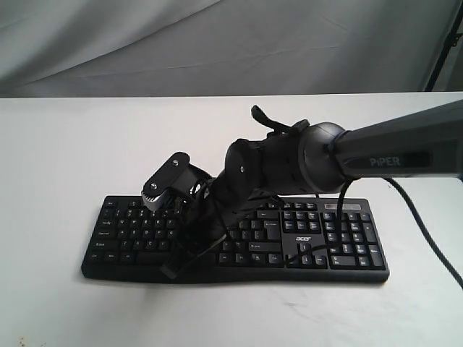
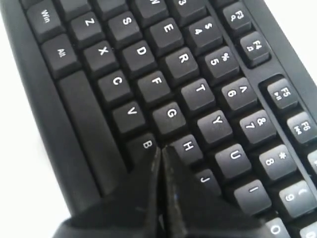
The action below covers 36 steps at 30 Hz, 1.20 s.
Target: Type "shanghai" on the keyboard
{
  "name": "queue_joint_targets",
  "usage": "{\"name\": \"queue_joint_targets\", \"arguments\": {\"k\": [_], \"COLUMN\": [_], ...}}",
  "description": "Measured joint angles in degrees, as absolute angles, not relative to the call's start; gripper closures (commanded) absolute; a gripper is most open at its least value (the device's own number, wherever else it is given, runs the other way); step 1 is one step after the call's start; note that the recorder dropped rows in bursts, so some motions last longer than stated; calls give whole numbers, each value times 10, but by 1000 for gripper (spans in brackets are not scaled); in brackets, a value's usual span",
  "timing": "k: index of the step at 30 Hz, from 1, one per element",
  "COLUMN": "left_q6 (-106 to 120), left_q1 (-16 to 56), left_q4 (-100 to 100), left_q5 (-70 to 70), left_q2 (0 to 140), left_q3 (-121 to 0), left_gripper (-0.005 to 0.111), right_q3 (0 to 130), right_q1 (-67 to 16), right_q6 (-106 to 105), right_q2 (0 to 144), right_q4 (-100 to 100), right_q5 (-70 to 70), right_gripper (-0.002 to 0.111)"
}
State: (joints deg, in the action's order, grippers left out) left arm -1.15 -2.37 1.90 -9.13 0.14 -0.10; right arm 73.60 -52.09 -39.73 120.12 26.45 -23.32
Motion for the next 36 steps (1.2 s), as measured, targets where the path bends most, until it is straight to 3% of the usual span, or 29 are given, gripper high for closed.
{"name": "queue_joint_targets", "arguments": {"k": [36], "left_q6": [-12], "left_q1": [-24], "left_q4": [19], "left_q5": [-91], "left_q2": [1], "left_q3": [-1], "left_gripper": [107], "right_q3": [837], "right_q1": [-521], "right_q6": [-405], "right_q2": [1239], "right_q4": [248], "right_q5": [-278], "right_gripper": [108]}}
